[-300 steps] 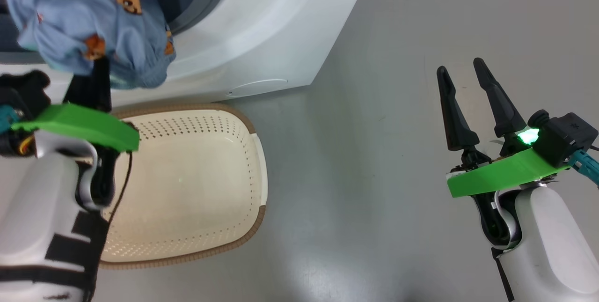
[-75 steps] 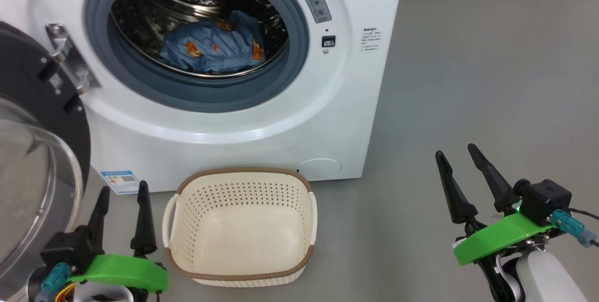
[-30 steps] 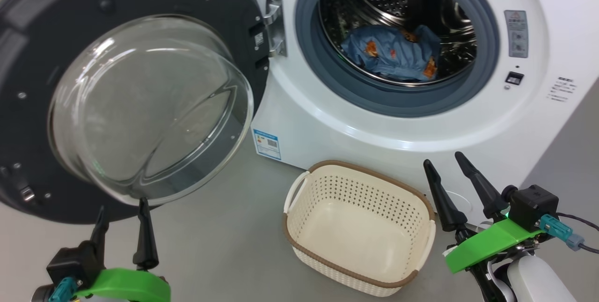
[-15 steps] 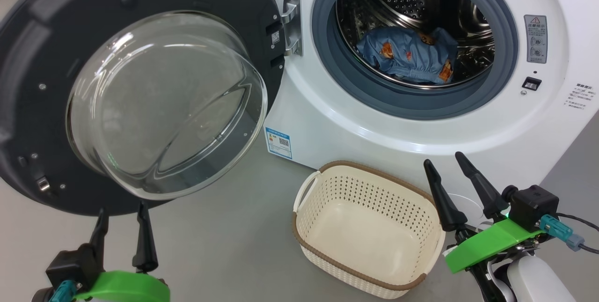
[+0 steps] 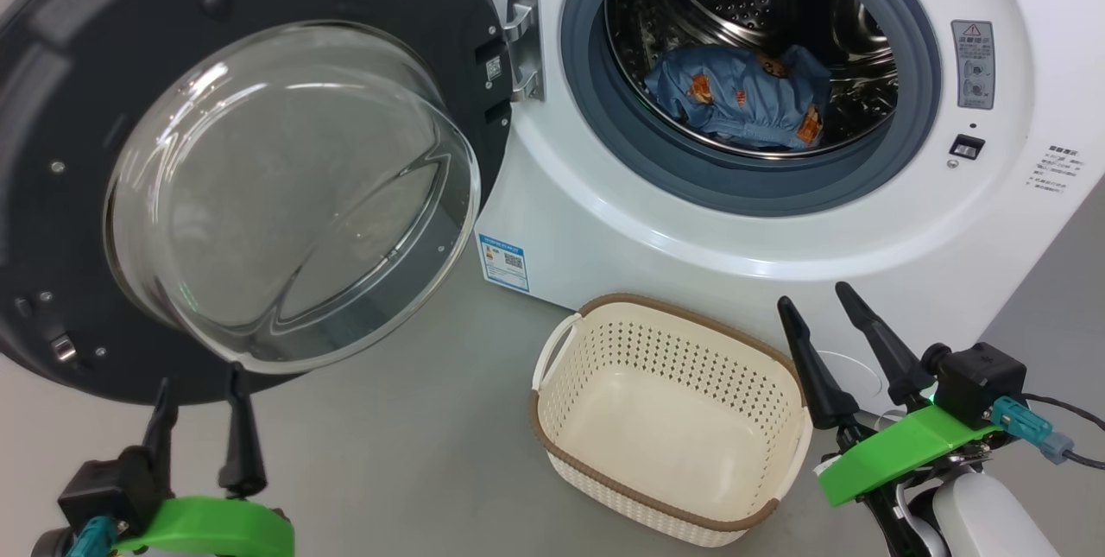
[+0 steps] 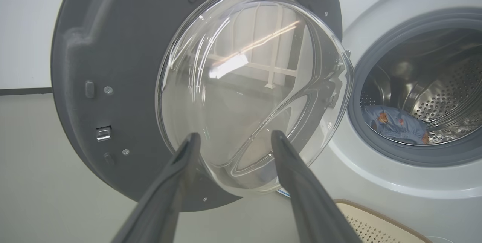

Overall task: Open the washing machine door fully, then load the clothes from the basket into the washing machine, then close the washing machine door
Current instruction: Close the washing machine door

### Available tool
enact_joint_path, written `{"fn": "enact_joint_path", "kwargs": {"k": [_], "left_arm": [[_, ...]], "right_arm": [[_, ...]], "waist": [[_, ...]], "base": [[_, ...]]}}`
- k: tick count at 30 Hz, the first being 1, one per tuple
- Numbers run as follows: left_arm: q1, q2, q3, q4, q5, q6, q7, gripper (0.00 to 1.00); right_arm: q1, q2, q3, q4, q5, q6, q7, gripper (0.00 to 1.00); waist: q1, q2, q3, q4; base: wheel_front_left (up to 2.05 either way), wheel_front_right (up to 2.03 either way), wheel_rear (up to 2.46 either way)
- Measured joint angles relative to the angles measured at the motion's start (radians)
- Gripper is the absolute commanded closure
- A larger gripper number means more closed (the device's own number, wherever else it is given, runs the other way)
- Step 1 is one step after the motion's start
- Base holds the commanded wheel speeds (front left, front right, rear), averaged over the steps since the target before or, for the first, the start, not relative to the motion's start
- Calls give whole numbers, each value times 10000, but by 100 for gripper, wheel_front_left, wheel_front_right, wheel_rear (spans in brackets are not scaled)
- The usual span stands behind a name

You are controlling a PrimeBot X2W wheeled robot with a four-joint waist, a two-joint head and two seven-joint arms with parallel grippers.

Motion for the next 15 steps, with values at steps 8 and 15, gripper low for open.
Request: {"fn": "enact_joint_path", "kwargs": {"k": [8, 15], "left_arm": [[-6, 337, 113, -744, -35, -8, 59, 100], [-569, 947, 1024, -2159, -947, -178, 548, 100]], "right_arm": [[209, -2, 36, 35, 0, 0, 0, 0], [210, -29, 92, 35, 0, 0, 0, 0]], "waist": [[0, 0, -84, -152], [0, 0, -157, -313]], "base": [[0, 0, 0], [0, 0, 0]]}}
